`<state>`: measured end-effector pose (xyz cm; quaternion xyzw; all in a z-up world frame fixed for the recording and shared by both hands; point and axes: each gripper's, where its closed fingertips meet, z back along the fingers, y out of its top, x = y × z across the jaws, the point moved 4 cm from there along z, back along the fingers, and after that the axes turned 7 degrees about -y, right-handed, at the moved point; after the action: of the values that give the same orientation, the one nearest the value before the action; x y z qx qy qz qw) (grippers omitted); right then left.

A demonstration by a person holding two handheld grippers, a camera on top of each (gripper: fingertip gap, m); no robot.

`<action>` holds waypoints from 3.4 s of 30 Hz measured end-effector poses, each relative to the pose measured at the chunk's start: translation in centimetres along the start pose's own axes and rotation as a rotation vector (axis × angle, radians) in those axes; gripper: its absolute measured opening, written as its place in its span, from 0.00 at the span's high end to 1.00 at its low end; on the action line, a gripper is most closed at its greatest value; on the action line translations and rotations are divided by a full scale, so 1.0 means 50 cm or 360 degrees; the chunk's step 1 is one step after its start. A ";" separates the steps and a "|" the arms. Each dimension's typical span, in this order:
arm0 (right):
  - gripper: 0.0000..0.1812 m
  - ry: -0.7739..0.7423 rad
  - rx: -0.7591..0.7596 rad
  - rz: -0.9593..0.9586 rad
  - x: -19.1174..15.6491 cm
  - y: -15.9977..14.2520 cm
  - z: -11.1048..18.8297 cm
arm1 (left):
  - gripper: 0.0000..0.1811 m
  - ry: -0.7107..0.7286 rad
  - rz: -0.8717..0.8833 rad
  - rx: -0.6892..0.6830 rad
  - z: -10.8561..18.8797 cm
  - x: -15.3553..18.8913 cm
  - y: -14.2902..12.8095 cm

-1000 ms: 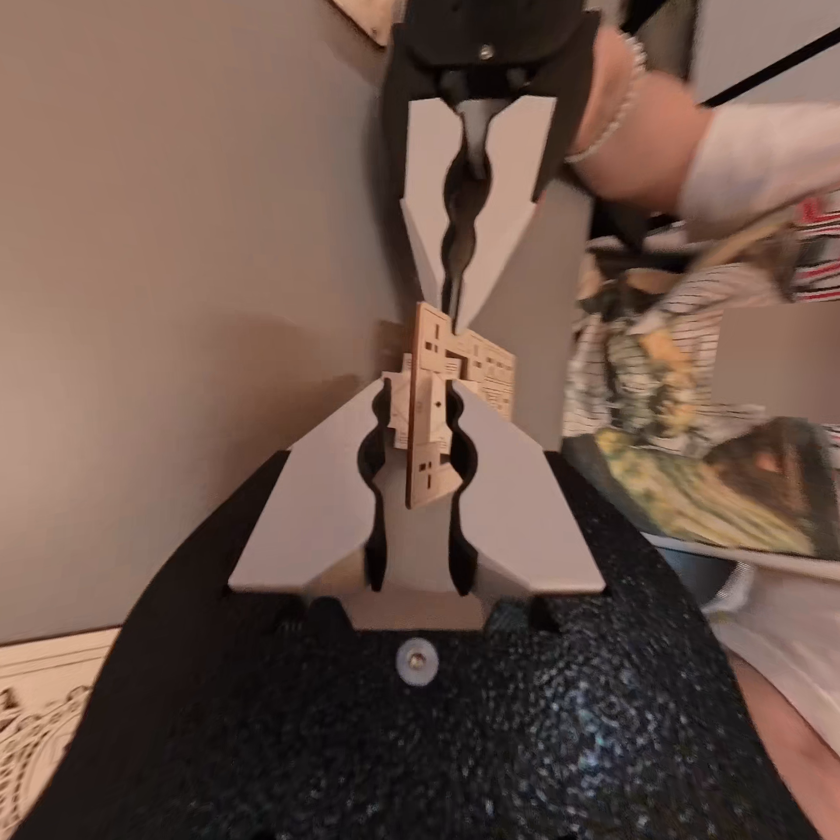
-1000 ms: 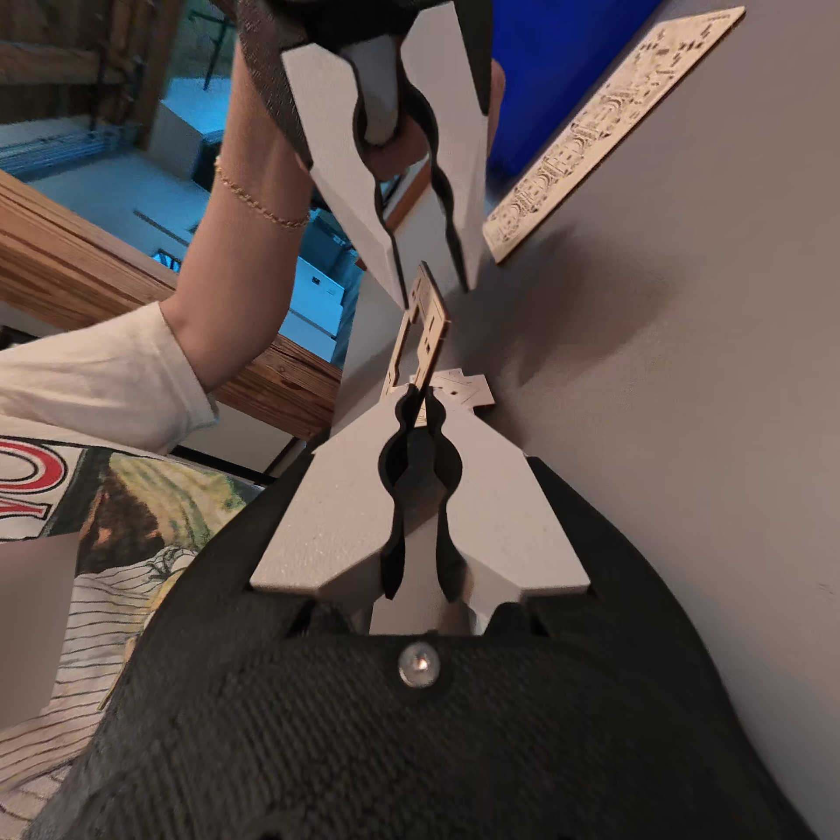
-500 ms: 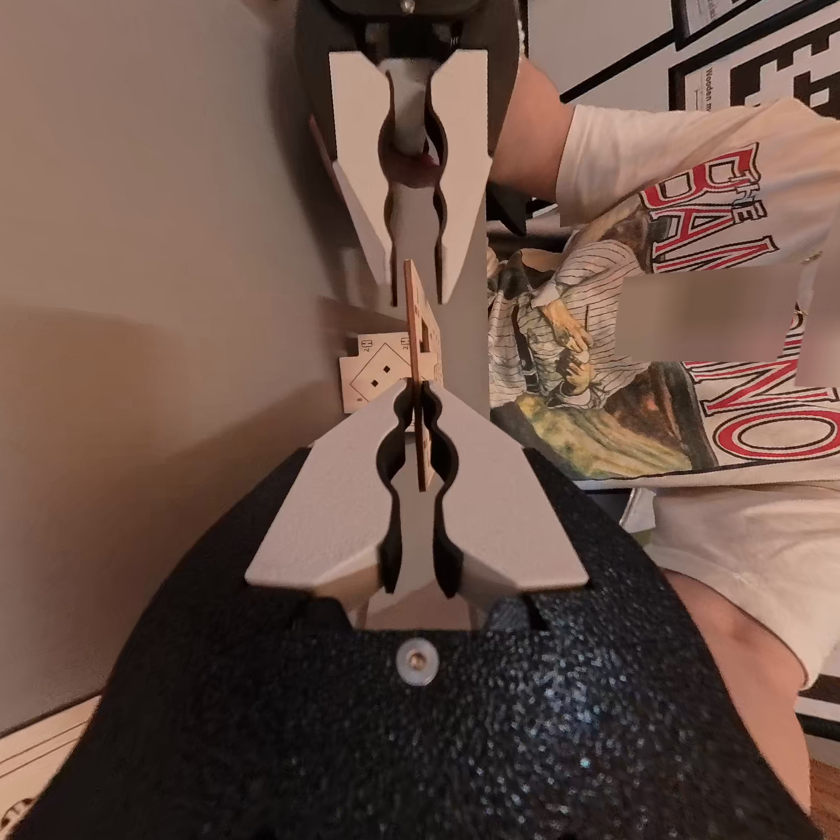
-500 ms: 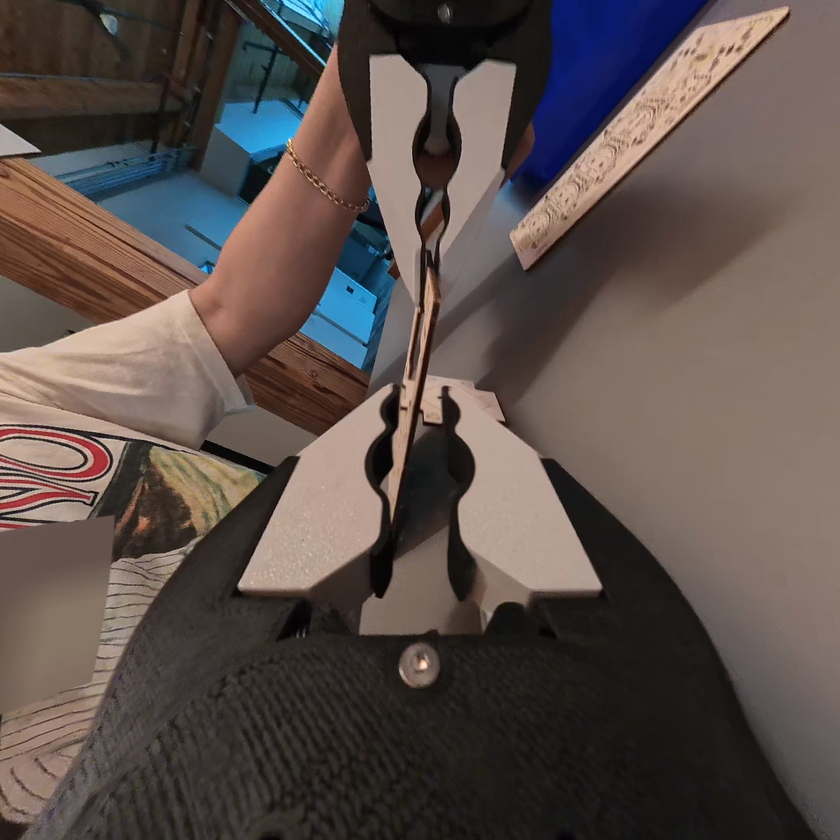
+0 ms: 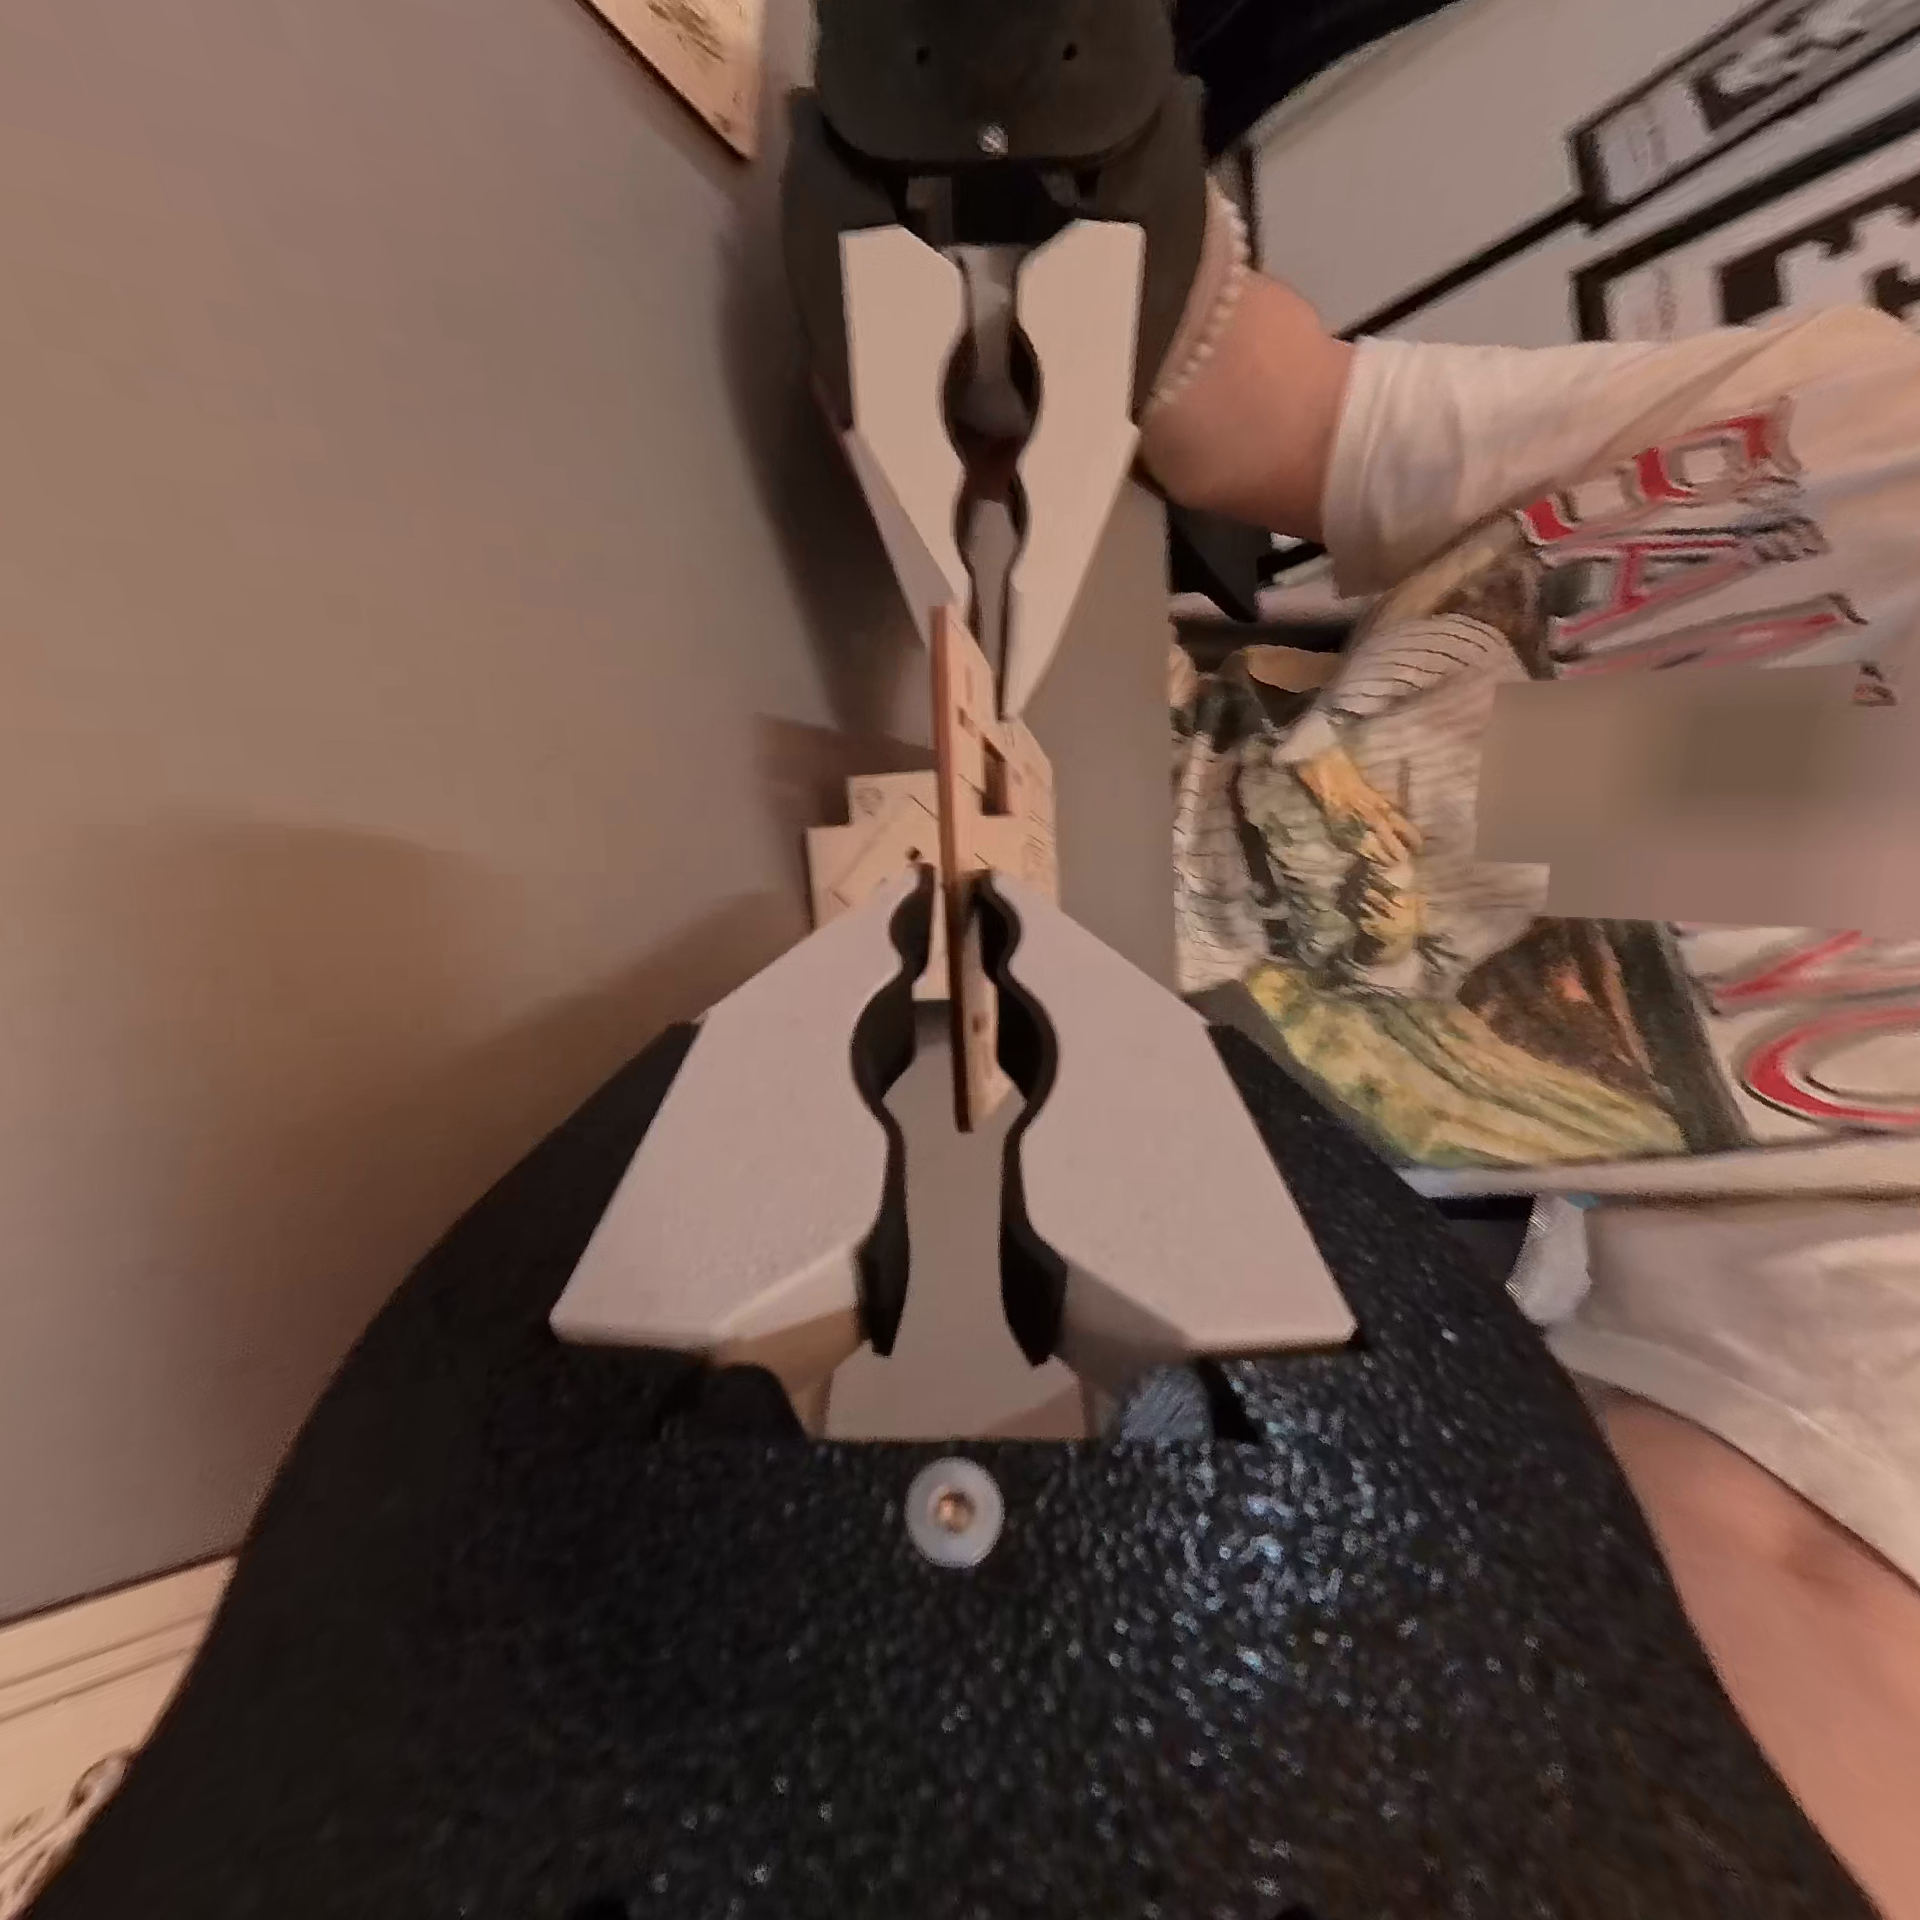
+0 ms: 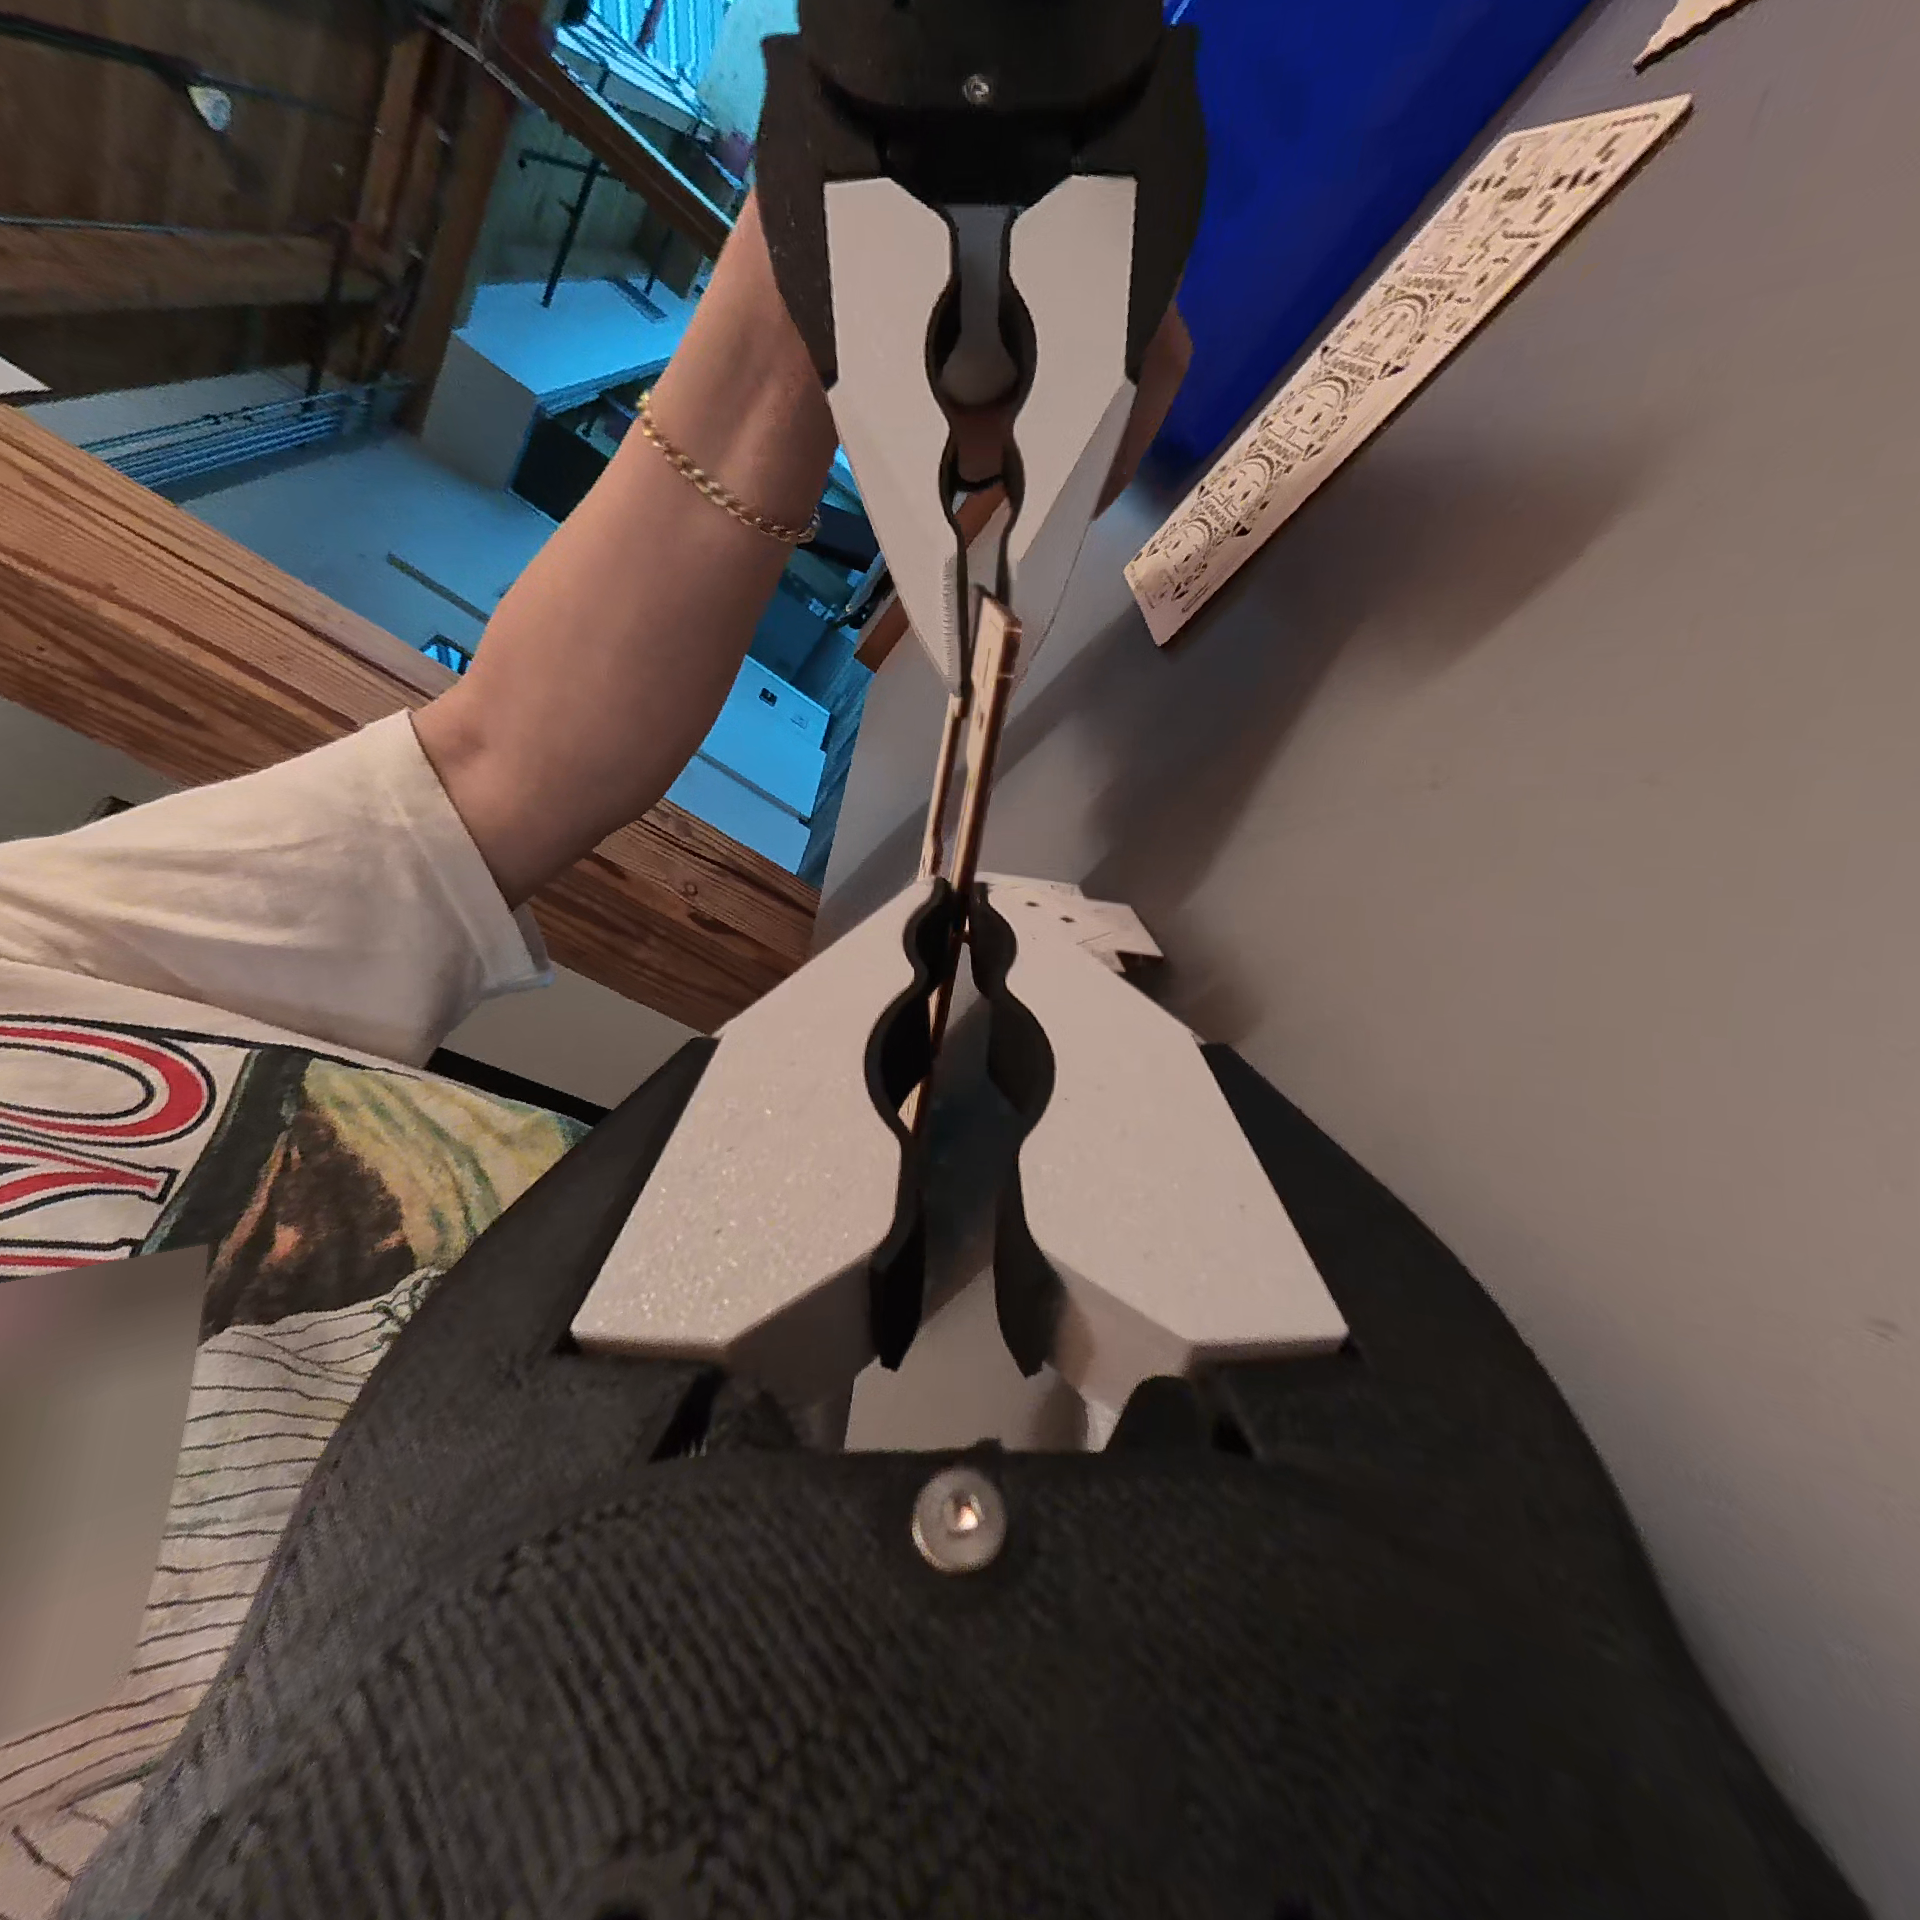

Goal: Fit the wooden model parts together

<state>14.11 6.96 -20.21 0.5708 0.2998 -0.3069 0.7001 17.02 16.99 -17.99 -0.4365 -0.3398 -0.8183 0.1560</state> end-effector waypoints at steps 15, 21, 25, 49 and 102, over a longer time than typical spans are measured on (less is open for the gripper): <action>0.99 -0.0298 0.0350 -0.0052 0.040 0.042 0.025 | 0.51 0.1404 0.0022 0.0741 -0.037 0.038 -0.012; 0.99 -0.0233 0.0354 -0.0006 0.027 0.041 0.024 | 0.53 0.1237 0.0191 0.1000 -0.039 0.003 -0.033; 1.00 -0.0141 0.0300 -0.0010 0.017 0.036 0.022 | 0.62 0.1001 0.0230 0.1050 -0.030 0.026 -0.059; 0.99 0.0504 0.0182 -0.0143 -0.036 0.033 0.064 | 1.00 0.1866 -0.1902 0.0548 -0.126 0.070 -0.037; 1.00 0.0056 0.0095 -0.0172 0.033 0.026 0.088 | 0.53 0.2045 -0.2116 -0.0671 0.073 -0.143 0.067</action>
<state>16.47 2.69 -19.96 0.5797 0.3332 -0.3429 0.6598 25.15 16.81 -21.03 0.3611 -0.2131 -0.8677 -0.2669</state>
